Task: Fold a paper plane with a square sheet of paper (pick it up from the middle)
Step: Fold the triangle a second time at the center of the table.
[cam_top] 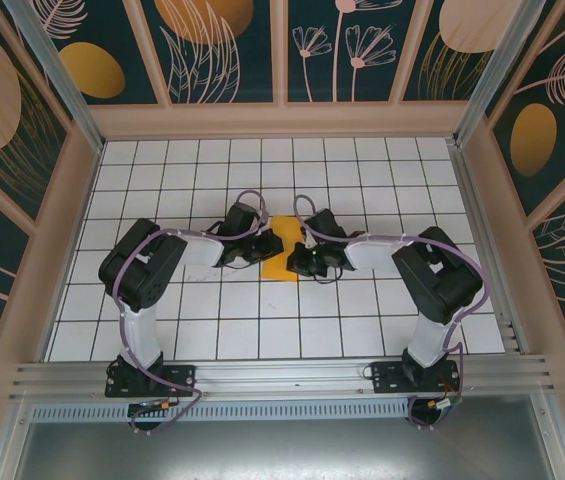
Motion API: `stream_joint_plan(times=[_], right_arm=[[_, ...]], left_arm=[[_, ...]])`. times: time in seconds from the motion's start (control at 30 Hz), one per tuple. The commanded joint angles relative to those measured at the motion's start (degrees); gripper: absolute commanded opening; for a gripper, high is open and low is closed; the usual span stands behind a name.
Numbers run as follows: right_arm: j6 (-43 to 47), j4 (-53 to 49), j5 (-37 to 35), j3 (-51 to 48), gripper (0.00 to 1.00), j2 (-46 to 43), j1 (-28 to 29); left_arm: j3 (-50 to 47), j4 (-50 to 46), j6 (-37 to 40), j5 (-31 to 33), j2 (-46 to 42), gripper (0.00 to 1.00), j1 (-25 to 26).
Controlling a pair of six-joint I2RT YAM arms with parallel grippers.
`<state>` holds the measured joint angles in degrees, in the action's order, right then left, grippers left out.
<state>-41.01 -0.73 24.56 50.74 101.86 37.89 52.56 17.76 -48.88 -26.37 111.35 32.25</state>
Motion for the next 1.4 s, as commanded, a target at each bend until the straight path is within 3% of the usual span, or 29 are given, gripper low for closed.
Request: stream_joint_plan(times=[0.0,0.37,0.7,1.0,1.17,1.37], right_arm=[[0.15,-0.97,1.26,3.56,0.0,1.48,0.39],[-0.29,-0.96,1.09,1.11,0.0,6.33,0.87],[0.75,-1.32,3.07,-7.2,0.03,-3.79,0.96],[-0.96,-1.57,0.15,-12.51,0.04,-11.26,-1.21],[-3.94,0.57,-2.63,-11.17,0.13,-13.9,-5.14],[-5.93,5.32,1.5,-6.98,0.31,-8.7,-6.23]], left_arm=[[-0.62,-2.79,0.9,3.04,2.12,0.1,-0.17],[-0.44,-3.25,0.72,3.25,2.38,0.1,-0.22],[-0.08,-4.52,0.8,4.87,3.07,0.09,-0.18],[-0.59,-2.97,0.14,2.97,2.13,0.1,-0.19],[-2.21,-0.57,-2.26,2.44,0.3,0.11,-0.08],[-2.47,0.26,-3.35,2.15,-1.55,0.13,-0.08]])
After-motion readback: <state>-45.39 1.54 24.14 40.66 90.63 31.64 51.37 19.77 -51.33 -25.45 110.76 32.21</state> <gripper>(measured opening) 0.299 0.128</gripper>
